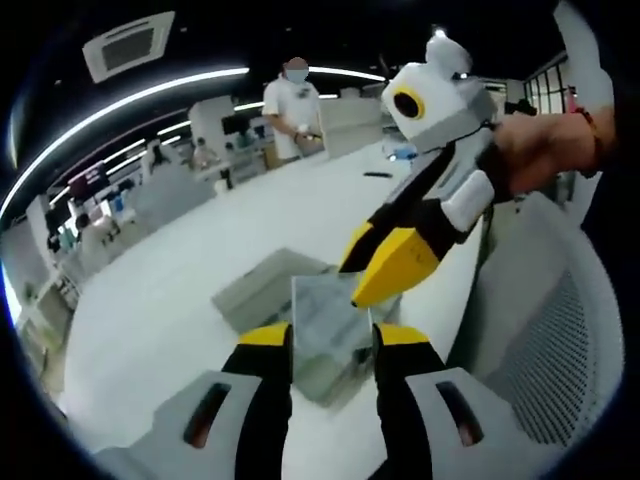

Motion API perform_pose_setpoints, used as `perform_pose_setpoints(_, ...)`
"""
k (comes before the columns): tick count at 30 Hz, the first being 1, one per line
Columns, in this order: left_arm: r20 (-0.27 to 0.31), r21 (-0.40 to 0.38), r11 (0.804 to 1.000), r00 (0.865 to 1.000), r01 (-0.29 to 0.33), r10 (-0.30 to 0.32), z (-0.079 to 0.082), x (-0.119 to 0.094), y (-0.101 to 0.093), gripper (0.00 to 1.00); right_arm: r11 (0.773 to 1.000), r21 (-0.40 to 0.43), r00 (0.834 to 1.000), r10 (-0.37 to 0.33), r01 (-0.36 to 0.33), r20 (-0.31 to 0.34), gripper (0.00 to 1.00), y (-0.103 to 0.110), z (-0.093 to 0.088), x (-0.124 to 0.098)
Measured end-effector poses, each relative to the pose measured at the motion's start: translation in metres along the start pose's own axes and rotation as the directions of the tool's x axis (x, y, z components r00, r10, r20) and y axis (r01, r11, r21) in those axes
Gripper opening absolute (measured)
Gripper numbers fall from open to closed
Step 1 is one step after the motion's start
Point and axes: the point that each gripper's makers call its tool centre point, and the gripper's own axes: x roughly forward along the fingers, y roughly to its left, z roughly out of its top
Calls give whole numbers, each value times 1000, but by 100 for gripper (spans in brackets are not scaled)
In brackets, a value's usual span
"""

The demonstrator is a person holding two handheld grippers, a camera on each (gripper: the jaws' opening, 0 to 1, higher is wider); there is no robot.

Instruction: Insert the divider into the dual guide fixture by aligning both edges with the guide slots and pushing it downward to the bottom, including one-sided entry, uneven engagement, binding, and posture correction.

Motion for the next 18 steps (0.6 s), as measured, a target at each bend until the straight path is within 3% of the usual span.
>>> perform_pose_setpoints(7, 0, 28, 999, 1000, 30, -30, 2, 0, -10, 30, 999, 33, 1000, 2, -1, -14, 21, -2, -5, 0)
perform_pose_setpoints(12, 10, 36, 998, 999, 45, -46, 5, 1, -15, 30, 998, 65, 999, 25, -23, -26, 13, 2, -7, 0)
perform_pose_setpoints(18, 29, 32, 998, 998, 52, -53, 8, 1, -16, 30, 996, 84, 1000, 21, -20, -16, 13, 1, -5, -1)
